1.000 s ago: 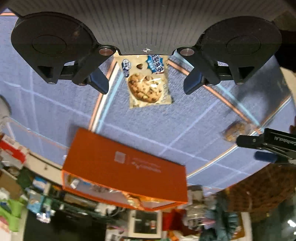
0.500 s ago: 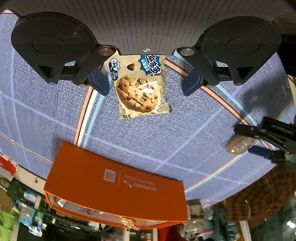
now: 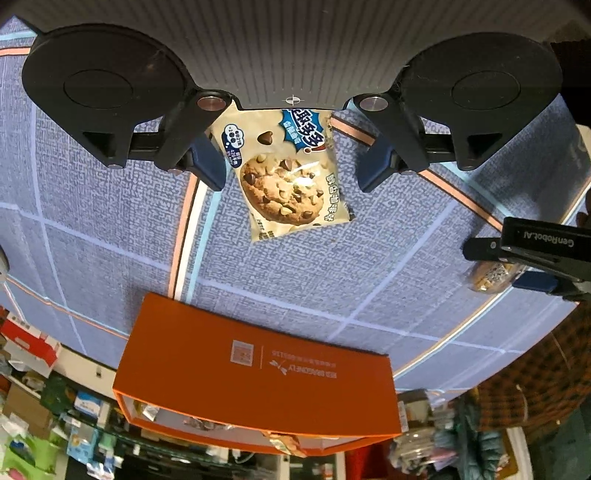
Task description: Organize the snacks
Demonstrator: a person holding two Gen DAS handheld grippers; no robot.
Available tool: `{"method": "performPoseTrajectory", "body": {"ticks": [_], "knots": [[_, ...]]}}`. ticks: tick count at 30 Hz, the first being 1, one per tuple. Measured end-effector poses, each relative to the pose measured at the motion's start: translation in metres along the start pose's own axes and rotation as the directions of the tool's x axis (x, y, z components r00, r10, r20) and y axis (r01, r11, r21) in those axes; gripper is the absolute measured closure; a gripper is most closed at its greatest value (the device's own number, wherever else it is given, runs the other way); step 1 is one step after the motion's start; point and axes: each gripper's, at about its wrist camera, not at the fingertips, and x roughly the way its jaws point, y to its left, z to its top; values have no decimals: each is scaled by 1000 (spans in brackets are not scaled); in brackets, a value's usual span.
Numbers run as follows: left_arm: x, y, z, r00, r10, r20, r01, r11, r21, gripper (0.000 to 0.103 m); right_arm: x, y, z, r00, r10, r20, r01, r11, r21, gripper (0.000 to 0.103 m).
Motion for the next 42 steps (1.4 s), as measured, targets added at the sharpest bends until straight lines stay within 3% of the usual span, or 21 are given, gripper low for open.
{"method": "performPoseTrajectory", "body": {"ticks": [18, 23, 34, 39, 42], "knots": [[1, -5, -1, 1000, -17, -12, 17, 1000, 0, 9, 0, 1, 1, 1000, -4, -5, 4, 1000, 5, 33], [2, -5, -1, 1000, -19, -14, 19, 1000, 2, 6, 2, -2, 0, 1000, -9, -10, 9, 1000, 12, 23], [2, -7, -2, 1000, -22, -14, 22, 1000, 4, 6, 2, -1, -1, 1000, -4, -17, 4, 1000, 9, 21], [1, -12, -1, 999, -33, -17, 34, 999, 15, 8, 0, 0, -1, 1000, 5, -23, -5, 1000, -3, 23], [0, -13, -1, 999, -42, -16, 43, 999, 23, 13, -1, 2, -1, 1000, 10, -28, -10, 1000, -7, 31]]}}
